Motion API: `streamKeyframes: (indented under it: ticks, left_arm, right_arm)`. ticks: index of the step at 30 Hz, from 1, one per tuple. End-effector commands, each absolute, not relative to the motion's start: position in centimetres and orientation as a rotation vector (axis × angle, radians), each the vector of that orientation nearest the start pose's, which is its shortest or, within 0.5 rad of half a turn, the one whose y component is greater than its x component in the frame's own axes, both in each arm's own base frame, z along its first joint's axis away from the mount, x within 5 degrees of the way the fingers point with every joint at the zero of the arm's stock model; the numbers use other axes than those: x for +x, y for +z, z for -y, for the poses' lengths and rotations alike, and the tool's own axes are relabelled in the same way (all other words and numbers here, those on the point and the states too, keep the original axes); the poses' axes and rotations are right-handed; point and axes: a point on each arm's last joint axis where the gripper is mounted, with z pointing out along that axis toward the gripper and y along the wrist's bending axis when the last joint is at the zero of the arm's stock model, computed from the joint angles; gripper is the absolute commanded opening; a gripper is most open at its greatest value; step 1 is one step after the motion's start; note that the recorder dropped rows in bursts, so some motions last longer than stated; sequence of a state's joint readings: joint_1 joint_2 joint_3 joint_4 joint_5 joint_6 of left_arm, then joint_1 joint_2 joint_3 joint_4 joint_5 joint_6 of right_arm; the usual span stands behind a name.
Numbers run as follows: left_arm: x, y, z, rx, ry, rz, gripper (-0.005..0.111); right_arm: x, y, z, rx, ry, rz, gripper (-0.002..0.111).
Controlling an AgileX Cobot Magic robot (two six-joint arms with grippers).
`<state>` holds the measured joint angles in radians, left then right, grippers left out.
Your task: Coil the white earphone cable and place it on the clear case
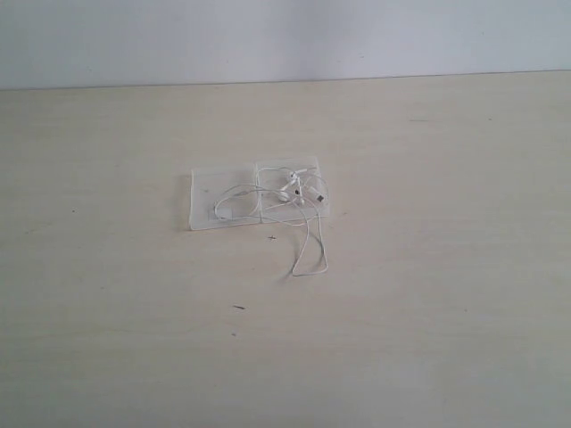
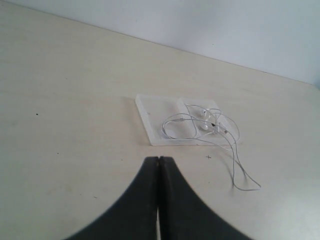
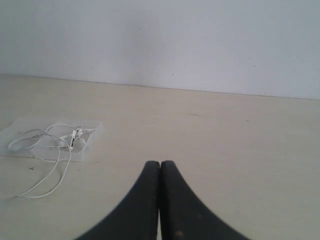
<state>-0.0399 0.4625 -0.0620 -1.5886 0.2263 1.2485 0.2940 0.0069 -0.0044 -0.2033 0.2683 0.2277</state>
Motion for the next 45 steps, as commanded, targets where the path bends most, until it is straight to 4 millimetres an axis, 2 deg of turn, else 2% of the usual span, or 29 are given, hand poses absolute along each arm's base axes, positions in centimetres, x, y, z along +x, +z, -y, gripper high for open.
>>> streamKeyframes:
  ticks: [1, 19, 22, 32, 38, 45]
  left_arm:
    - [9.2, 19.9, 2.5, -0.119, -0.481, -1.893, 0.000]
    - [9.1, 19.9, 2.7, -0.095, -0.498, -1.892, 0.000]
    - [8.6, 20.5, 2.7, -0.080, -0.500, -1.834, 0.000]
    - [5.2, 22.7, 2.2, -0.029, -0.472, -1.470, 0.000]
    - [5.3, 21.8, 2.1, -0.058, -0.495, -1.489, 0.000]
    - [5.2, 22.7, 1.9, -0.120, -0.529, -1.450, 0.000]
  right_arm:
    - [5.4, 19.0, -1.1, -0.185, 0.185, -1.738, 0.000]
    - [5.4, 19.0, -1.1, -0.185, 0.185, -1.738, 0.000]
    - [5.4, 19.0, -1.1, -0.185, 0.185, -1.738, 0.000]
    - [5.4, 19.0, -1.1, -0.185, 0.185, -1.738, 0.000]
    - [5.4, 19.0, -1.1, -0.186, 0.185, -1.738, 0.000]
    - [5.4, 19.0, -1.1, -0.186, 0.185, -1.738, 0.000]
